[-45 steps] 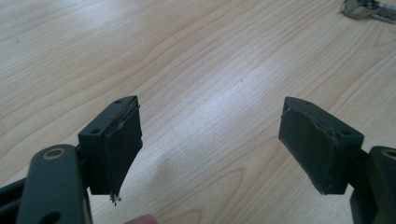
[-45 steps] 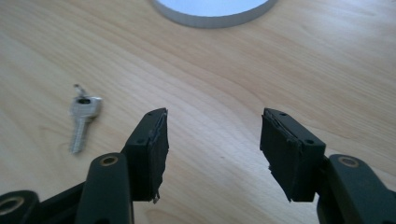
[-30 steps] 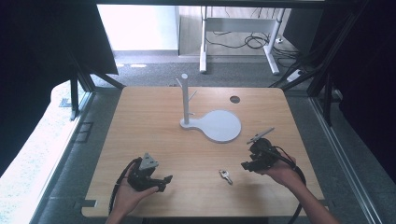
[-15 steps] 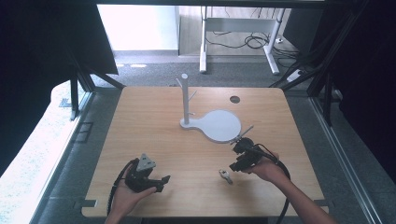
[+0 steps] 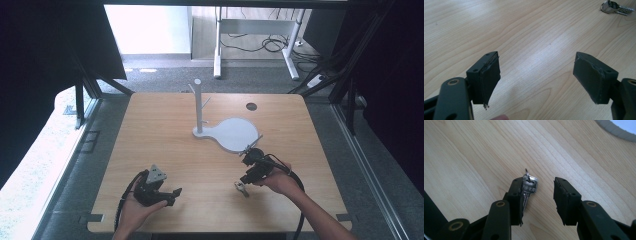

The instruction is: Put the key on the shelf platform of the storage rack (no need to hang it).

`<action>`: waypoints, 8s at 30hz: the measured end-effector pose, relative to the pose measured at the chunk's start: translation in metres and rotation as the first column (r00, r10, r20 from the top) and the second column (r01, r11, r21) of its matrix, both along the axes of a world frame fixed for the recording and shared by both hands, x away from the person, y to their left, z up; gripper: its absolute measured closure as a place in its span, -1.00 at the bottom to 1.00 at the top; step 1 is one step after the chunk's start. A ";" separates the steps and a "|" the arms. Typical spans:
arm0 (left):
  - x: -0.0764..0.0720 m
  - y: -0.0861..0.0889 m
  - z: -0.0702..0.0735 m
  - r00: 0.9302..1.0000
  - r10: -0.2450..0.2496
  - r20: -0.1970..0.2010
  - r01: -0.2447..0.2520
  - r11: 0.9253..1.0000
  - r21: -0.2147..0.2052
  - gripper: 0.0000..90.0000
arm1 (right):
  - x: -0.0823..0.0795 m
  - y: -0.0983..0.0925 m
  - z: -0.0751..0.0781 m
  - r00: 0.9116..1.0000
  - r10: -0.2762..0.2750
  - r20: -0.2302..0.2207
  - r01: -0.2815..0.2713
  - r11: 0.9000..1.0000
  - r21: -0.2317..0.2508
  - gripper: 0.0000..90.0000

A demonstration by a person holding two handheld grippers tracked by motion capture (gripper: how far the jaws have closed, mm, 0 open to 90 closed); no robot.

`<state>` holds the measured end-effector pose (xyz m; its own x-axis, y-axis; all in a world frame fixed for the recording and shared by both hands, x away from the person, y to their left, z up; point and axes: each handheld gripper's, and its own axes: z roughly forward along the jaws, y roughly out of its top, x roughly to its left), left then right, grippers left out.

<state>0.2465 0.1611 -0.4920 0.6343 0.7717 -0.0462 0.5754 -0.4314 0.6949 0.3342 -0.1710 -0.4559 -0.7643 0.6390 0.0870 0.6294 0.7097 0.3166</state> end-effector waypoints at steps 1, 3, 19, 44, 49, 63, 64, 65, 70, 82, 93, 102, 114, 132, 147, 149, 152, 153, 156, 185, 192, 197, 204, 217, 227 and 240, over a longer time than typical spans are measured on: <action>0.000 0.000 0.000 1.000 0.000 0.000 0.000 1.000 0.000 -0.51 | 0.000 0.000 0.000 1.000 0.000 0.000 0.000 1.000 0.000 0.35; 0.000 -0.001 -0.001 1.000 0.002 -0.005 -0.002 1.000 0.005 -0.51 | 0.000 0.002 -0.001 1.000 0.008 -0.001 -0.008 1.000 -0.007 0.36; 0.001 0.002 0.000 1.000 -0.001 -0.004 0.001 1.000 0.006 -0.51 | 0.004 0.025 -0.009 0.998 0.060 -0.022 -0.061 0.997 -0.046 0.37; -0.002 -0.006 -0.001 0.999 -0.025 0.020 0.024 0.997 0.078 -0.50 | 0.014 0.035 -0.036 0.996 0.072 -0.047 -0.077 0.992 -0.101 0.65; -0.001 -0.004 -0.001 1.000 -0.024 0.015 0.023 0.997 0.078 -0.49 | 0.014 0.035 -0.036 0.996 0.060 -0.065 -0.066 0.994 -0.092 0.72; 0.000 -0.004 -0.003 1.000 -0.026 0.007 0.025 0.997 0.072 -0.49 | 0.018 0.036 -0.037 0.996 0.069 -0.061 -0.074 0.994 -0.081 0.65; 0.000 -0.004 -0.003 1.000 -0.026 0.007 0.026 0.997 0.073 -0.49 | 0.018 0.037 -0.037 0.996 0.061 -0.065 -0.067 0.994 -0.086 0.66; 0.000 -0.004 -0.003 1.000 -0.026 0.006 0.025 0.997 0.073 -0.49 | 0.018 0.038 -0.038 0.996 0.064 -0.068 -0.070 0.993 -0.090 0.66; 0.000 -0.004 -0.003 1.000 -0.024 0.006 0.023 0.997 0.072 -0.50 | 0.017 0.040 -0.041 0.994 0.072 -0.077 -0.080 0.992 -0.101 0.74; 0.001 -0.003 -0.004 1.000 -0.022 0.002 0.022 0.997 0.077 -0.50 | 0.017 0.037 -0.035 0.992 0.069 -0.106 -0.083 0.988 -0.132 0.98; 0.001 -0.003 -0.005 1.000 -0.019 -0.004 0.019 0.997 0.075 -0.49 | 0.017 0.023 0.002 0.997 0.054 -0.063 -0.061 0.990 -0.125 0.99; 0.003 -0.002 -0.007 1.000 -0.018 -0.009 0.019 0.997 0.079 -0.49 | 0.021 0.015 0.027 0.998 0.052 -0.018 -0.053 0.993 -0.101 0.99; 0.003 -0.004 -0.008 1.000 -0.020 -0.015 0.022 0.996 0.086 -0.49 | 0.033 0.006 0.041 1.000 0.019 0.006 -0.019 0.995 -0.099 0.99; 0.003 -0.004 -0.008 1.000 -0.021 -0.016 0.022 0.996 0.085 -0.49 | 0.053 0.013 0.056 0.999 0.027 0.032 -0.024 0.996 -0.089 0.99; 0.003 -0.004 -0.009 1.000 -0.020 -0.018 0.021 0.996 0.084 -0.50 | 0.071 0.012 0.059 0.999 0.008 0.037 -0.006 0.997 -0.073 0.99; 0.003 -0.004 -0.009 1.000 -0.021 -0.018 0.022 0.996 0.083 -0.50 | 0.074 0.013 0.059 0.999 0.006 0.033 -0.003 0.997 -0.079 0.99; 0.003 -0.004 -0.009 1.000 -0.021 -0.019 0.023 0.996 0.082 -0.50 | 0.078 0.012 0.058 1.000 -0.001 0.027 0.003 0.997 -0.083 0.99; 0.003 -0.004 -0.009 1.000 -0.021 -0.019 0.023 0.996 0.082 -0.50 | 0.080 0.012 0.057 1.000 0.000 0.030 0.003 0.997 -0.079 0.99; 0.003 -0.005 -0.010 1.000 -0.021 -0.021 0.023 0.996 0.083 -0.50 | 0.084 0.011 0.056 1.000 -0.010 0.024 0.012 0.997 -0.079 0.99; 0.004 -0.004 -0.013 0.999 -0.018 -0.033 0.020 0.996 0.082 -0.50 | 0.123 0.017 0.052 0.998 -0.069 0.005 0.069 0.994 -0.089 0.99; 0.005 -0.004 -0.013 0.999 -0.018 -0.032 0.021 0.996 0.084 -0.50 | 0.131 0.017 0.047 0.997 -0.076 -0.009 0.074 0.993 -0.089 0.99; 0.005 -0.003 -0.013 0.999 -0.020 -0.033 0.022 0.996 0.085 -0.50 | 0.138 0.016 0.045 0.996 -0.083 -0.013 0.082 0.992 -0.094 0.99; 0.006 -0.003 -0.015 0.999 -0.018 -0.038 0.021 0.996 0.083 -0.50 | 0.147 0.017 0.043 0.996 -0.092 -0.015 0.091 0.992 -0.091 0.99; 0.007 -0.001 -0.016 0.999 -0.014 -0.041 0.017 0.996 0.082 -0.50 | 0.163 0.021 0.033 0.994 -0.106 -0.022 0.104 0.990 -0.093 0.99; 0.007 0.001 -0.016 0.999 -0.006 -0.046 0.010 0.997 0.076 -0.50 | 0.181 0.025 0.031 0.991 -0.130 -0.019 0.128 0.988 -0.085 0.99; 0.008 -0.001 -0.019 0.999 -0.004 -0.041 0.008 0.995 0.097 -0.50 | 0.195 0.031 0.024 0.990 -0.143 0.000 0.143 0.984 -0.107 0.99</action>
<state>0.2545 0.1605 -0.5107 0.6379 0.7701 0.0026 0.5998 -0.4990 0.6255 0.5291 -0.1404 -0.4324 -0.6639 0.7476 0.0179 0.7290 0.6416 0.2386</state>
